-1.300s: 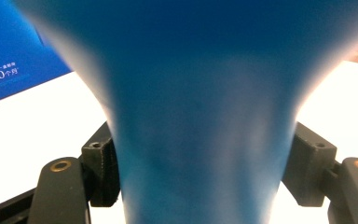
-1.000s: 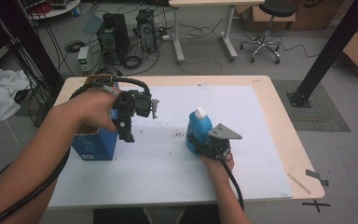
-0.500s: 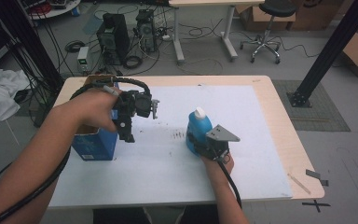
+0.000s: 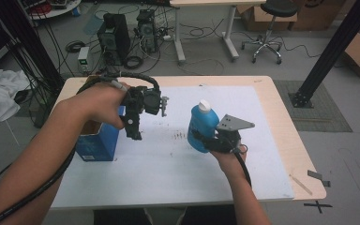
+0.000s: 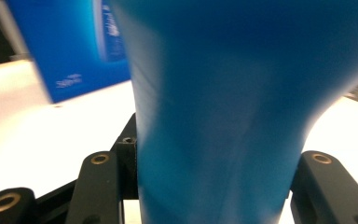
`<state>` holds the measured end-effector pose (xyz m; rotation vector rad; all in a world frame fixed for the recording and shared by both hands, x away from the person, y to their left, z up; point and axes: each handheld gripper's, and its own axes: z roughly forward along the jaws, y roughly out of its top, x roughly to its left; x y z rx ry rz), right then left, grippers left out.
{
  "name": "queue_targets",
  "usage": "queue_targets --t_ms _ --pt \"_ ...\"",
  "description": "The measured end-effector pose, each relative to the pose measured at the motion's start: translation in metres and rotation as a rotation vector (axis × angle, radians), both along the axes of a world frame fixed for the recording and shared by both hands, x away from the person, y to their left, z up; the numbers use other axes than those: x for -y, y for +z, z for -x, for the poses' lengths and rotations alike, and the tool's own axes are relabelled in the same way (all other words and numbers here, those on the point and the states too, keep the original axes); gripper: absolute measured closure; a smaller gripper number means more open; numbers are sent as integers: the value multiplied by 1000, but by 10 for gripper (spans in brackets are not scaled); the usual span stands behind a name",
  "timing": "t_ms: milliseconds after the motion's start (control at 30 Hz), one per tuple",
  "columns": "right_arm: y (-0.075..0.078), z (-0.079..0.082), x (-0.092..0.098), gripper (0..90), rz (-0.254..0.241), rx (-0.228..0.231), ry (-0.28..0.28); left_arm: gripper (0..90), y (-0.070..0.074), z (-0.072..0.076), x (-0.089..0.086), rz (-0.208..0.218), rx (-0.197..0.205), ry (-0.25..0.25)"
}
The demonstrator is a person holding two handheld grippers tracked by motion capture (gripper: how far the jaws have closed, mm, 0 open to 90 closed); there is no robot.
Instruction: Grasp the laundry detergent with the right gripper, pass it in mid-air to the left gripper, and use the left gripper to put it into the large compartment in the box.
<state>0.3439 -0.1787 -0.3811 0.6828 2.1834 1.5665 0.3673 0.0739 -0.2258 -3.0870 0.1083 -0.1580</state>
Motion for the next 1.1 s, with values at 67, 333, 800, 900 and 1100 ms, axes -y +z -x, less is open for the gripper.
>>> queue_targets --t_ms 67,333,800,900,1100 --pt "7 1 0 464 0 -6 64 1 3 1 4 3 0 -7" --pt "19 -1 -17 463 46 11 311 1 9 7 17 -4 -12 -35" --pt "2 1 -53 461 61 14 533 1 -2 22 27 22 -96 -38" --pt "-5 2 -64 460 60 6 569 1 -10 25 28 27 -110 -32" --pt "-10 4 -78 460 55 6 587 1 -15 27 27 25 -119 -17"
